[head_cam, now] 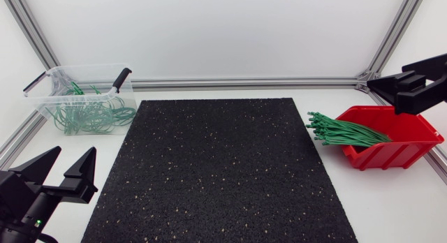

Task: Take a green cable tie from the red box, thread the tail through the head to close it, then place it in the transparent bin on the left.

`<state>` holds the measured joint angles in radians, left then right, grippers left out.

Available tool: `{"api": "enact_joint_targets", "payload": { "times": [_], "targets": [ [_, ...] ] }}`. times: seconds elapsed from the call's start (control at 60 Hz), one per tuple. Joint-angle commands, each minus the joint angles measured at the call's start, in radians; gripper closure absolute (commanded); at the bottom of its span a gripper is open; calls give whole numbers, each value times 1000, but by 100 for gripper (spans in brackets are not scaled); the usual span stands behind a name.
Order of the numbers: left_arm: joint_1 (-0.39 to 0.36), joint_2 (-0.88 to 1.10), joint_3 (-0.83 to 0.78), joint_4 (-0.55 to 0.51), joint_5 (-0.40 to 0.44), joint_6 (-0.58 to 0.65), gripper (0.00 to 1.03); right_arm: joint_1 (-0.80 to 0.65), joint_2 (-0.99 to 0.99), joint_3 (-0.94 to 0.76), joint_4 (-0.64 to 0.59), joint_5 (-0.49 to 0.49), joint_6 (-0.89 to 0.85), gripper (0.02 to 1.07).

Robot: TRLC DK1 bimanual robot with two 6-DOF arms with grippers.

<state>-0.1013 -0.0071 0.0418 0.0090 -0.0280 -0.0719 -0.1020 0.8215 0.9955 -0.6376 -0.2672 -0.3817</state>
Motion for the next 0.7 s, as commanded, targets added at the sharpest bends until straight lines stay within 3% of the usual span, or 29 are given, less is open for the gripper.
{"api": "enact_joint_targets", "payload": {
  "times": [0.0, 0.383, 0.45, 0.683],
  "targets": [
    [0, -7, -40, -14, -7, -19, 4, -19, 94, 55, -56, -17, -91, 7],
    [15, -5, -40, -18, -7, -19, 4, -70, 452, 224, -304, -29, -454, 8],
    [17, -4, -40, -18, -7, -19, 4, -73, 485, 216, -310, -32, -537, 12],
    [28, -2, -40, -20, -7, -19, 4, -110, 625, 227, -316, -29, -752, 8]
  ]
}}
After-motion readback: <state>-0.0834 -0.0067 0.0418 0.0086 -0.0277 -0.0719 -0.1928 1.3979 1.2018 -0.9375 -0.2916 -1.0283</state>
